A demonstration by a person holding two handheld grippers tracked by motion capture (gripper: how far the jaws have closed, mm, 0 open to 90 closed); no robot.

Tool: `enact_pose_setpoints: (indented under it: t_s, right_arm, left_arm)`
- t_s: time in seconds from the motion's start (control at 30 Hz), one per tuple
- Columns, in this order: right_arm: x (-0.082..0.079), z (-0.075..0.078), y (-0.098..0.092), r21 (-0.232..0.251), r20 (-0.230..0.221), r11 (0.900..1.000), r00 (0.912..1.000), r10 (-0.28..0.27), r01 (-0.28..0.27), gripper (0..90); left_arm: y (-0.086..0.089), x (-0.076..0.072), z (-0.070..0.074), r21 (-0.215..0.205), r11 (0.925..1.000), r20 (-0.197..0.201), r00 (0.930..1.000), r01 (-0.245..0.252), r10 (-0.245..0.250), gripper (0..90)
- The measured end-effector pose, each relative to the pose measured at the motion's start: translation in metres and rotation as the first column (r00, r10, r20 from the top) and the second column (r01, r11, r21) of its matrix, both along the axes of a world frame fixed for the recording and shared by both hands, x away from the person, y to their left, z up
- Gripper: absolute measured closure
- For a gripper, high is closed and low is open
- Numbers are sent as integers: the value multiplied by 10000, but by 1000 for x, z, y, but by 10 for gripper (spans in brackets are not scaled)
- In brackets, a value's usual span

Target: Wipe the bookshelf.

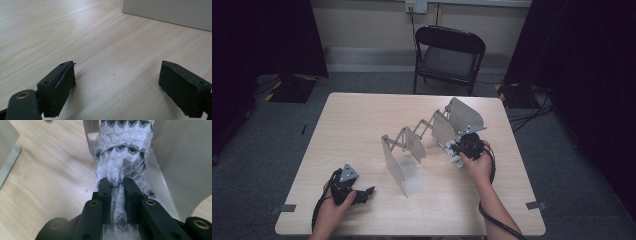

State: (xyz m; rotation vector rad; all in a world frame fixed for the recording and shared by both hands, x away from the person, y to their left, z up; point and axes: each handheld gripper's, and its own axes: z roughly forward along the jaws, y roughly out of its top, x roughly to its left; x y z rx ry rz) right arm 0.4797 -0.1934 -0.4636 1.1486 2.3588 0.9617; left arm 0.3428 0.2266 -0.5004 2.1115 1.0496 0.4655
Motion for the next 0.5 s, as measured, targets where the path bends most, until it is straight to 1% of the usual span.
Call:
enact_pose_setpoints:
  t_s: [0.13,0.17,0.23,0.27,0.3,0.33,0.37,0.4,0.43,0.47,0.5]
  right_arm:
    - [-1,-7,-1,-73,-181,10000,9998,-20,19,782]
    - [-3,-8,-2,-157,-297,9998,9995,-136,131,781]
    - [-4,-7,-3,-190,-284,9998,9995,-115,110,781]
    - [-6,1,-5,-292,-31,9995,9999,-111,111,782]
    - [-7,8,-7,-298,155,9994,9997,-167,172,782]
    - [-7,8,-7,-298,155,9994,9997,-167,172,782]
    - [-9,24,-11,-111,622,9997,9978,-210,218,782]
    - [-9,24,-11,-111,622,9997,9978,-210,218,782]
    - [-11,33,-14,-11,900,9995,9955,-298,300,782]
    - [-12,52,-19,158,1345,9992,9901,-392,375,782]
    - [-12,52,-19,158,1345,9992,9901,-392,375,782]
  left_arm:
    - [0,0,0,-1,10000,2,10000,0,0,133]
    - [0,0,0,-1,10000,1,10000,-1,1,133]
    - [0,0,0,0,10000,2,10000,0,0,133]
    - [0,0,0,0,10000,2,10000,0,0,133]
    - [0,0,0,-1,10000,1,10000,0,0,133]
    - [0,0,0,-1,10000,1,10000,0,0,133]
    - [0,0,0,-3,10000,1,10000,0,0,133]
    - [0,0,0,-3,10000,1,10000,0,0,133]
    - [0,0,0,-3,10000,2,10000,0,0,133]
    - [0,0,0,0,10000,3,10000,0,0,133]
    - [0,0,0,0,10000,3,10000,0,0,133]
